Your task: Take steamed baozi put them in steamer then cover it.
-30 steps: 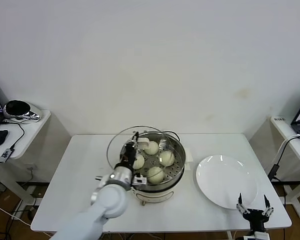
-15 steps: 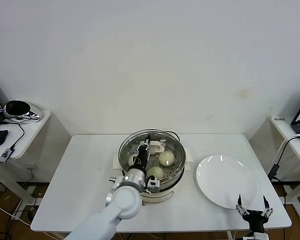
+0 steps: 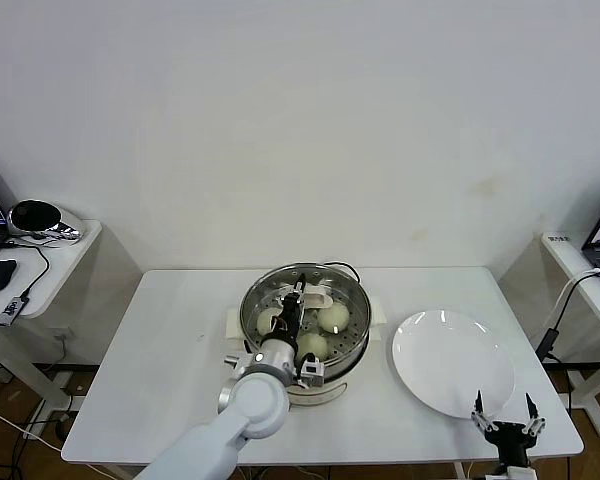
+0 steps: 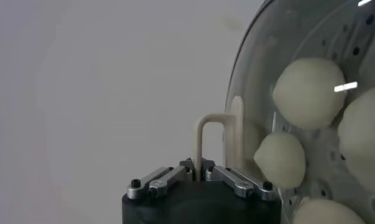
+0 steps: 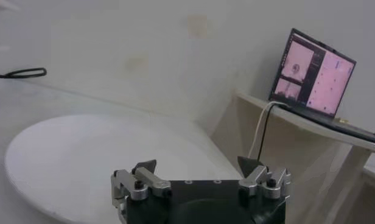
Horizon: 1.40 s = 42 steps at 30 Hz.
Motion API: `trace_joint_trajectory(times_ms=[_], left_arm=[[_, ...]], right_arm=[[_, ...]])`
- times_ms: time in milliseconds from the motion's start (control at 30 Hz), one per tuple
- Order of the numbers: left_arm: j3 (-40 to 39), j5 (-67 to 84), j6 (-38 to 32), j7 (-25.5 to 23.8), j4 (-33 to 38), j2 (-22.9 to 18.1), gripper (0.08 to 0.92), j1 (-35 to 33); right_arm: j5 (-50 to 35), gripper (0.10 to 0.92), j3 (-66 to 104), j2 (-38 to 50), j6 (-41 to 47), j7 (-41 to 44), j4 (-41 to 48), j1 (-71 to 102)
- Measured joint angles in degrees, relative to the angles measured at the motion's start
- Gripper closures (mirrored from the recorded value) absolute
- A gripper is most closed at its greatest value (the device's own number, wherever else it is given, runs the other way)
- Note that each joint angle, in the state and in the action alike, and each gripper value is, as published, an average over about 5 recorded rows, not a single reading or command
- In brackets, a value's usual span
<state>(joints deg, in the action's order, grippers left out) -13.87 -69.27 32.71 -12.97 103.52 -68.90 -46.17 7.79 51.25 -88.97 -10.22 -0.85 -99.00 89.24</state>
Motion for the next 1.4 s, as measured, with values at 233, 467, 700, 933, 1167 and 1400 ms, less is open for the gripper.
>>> trace_joint_trajectory(times_ms=[233, 467, 700, 933, 1167, 1400], left_arm=[[0.0, 0.1, -0.2, 0.3, -0.6, -0.7, 0.858, 0.0], [0.7, 0.7, -0.1, 1.0, -0.1, -1.1, 0.784, -0.9], [1.9, 1.4, -0.5, 2.2, 2.2, -0.1, 0.584, -2.8], [4.3, 3.2, -1.7, 4.0, 7.9, 2.1, 0.377, -7.9], [9.1, 9.7, -4.2, 7.3, 17.4, 3.5, 0.2, -17.8], [19.8, 27.1, -12.6, 13.9, 23.8, 3.0, 0.177, -31.9]], right_arm=[[0.0, 0.203, 0.0, 0.1, -0.1, 0.0, 0.0, 0.1], [0.0, 0.203, 0.0, 0.1, -0.2, 0.1, 0.0, 0.3], [0.1, 0.203, -0.1, 0.1, -0.3, 0.1, -0.1, 0.6], [0.1, 0.203, -0.1, 0.2, -0.4, 0.1, -0.2, 0.7], [0.1, 0.203, -0.2, 0.3, -0.6, 0.1, 0.1, 0.9], [-0.3, 0.203, -1.3, 1.0, -1.5, 0.6, 0.0, 1.8]])
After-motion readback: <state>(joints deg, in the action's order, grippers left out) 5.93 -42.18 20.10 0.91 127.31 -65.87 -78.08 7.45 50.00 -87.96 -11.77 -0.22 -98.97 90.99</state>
